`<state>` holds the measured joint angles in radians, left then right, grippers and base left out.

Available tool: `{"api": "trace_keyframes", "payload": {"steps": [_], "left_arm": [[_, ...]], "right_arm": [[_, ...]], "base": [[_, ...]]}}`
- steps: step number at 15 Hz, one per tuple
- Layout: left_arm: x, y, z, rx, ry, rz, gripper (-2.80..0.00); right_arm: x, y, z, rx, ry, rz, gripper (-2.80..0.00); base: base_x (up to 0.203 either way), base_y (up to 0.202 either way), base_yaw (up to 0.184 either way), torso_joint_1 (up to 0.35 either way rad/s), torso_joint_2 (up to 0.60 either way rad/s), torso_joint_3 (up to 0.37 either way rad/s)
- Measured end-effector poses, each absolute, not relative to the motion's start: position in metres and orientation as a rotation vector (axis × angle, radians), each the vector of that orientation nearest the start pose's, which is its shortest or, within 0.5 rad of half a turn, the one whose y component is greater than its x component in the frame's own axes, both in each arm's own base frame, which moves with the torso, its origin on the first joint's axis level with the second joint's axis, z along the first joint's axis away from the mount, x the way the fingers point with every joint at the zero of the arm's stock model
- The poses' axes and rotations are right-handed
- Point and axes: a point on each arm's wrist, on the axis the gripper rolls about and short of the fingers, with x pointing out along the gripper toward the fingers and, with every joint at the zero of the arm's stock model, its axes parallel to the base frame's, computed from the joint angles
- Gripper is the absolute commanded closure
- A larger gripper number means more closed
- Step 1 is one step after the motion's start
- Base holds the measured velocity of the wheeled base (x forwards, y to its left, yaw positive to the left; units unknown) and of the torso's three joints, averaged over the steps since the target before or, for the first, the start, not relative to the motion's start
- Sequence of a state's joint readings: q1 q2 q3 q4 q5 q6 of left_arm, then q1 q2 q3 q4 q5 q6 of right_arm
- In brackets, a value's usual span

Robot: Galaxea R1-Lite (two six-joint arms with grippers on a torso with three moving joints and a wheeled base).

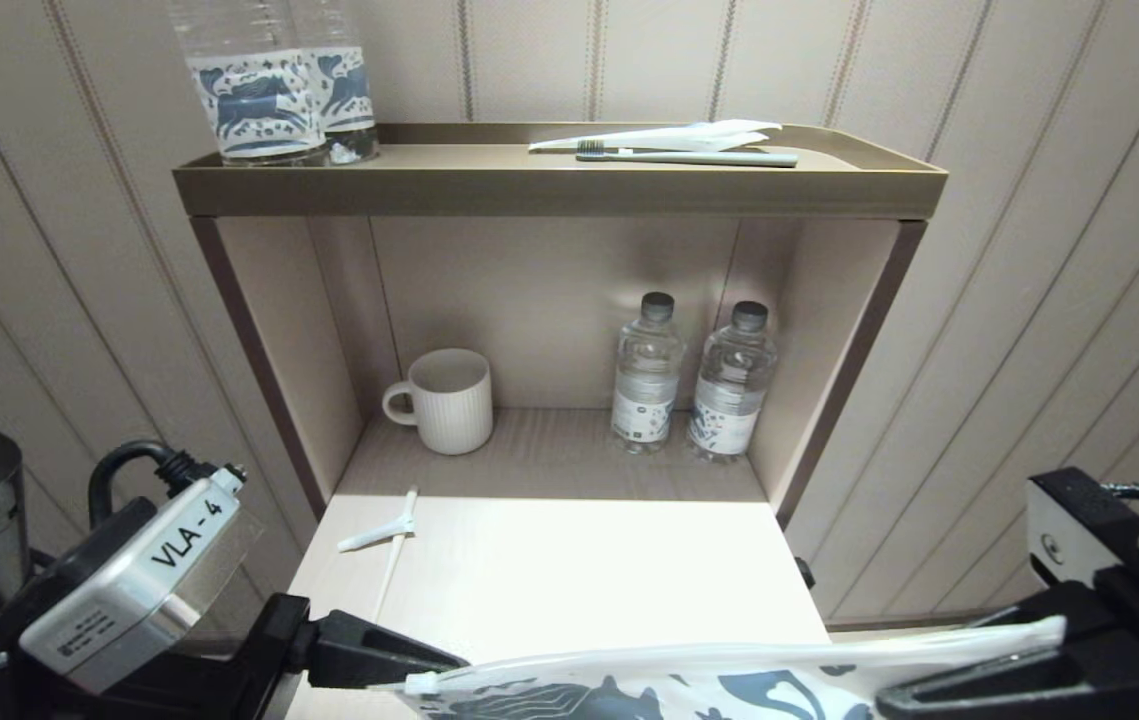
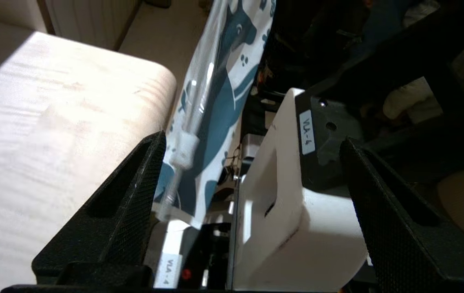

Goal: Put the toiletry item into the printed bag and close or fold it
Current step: Open the storage bag, then pick up a toothbrush

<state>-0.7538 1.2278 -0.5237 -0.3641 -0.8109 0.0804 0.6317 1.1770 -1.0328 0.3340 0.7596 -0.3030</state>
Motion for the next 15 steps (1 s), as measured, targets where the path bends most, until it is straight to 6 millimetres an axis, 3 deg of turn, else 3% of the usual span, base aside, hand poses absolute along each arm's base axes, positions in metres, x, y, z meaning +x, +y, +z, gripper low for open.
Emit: {"api": "trace_keyframes", "payload": {"steps": [4,14,15], "left_arm": [[0.121,-0.14,0.189,0.051,0.32,-1.597,-2.8],[0.126,-0.146,0.182,0.067,0.345,-1.614,-2.8],[0.127,-0.147,0.182,0.068,0.346,-1.613,0.0]], "right_arm": [[0.117,0.105,0.283,-0.215,0.306,1.429,0.0],[0.123,0.11,0.282,-0.215,0.319,1.438,0.0],[0.123,0.11,0.282,-0.214,0.322,1.439,0.0]], "base": [[0.0,0.0,0.0,0.0,0.0,0.0],[0.0,0.0,0.0,0.0,0.0,0.0],[0.0,0.0,0.0,0.0,0.0,0.0]]}}
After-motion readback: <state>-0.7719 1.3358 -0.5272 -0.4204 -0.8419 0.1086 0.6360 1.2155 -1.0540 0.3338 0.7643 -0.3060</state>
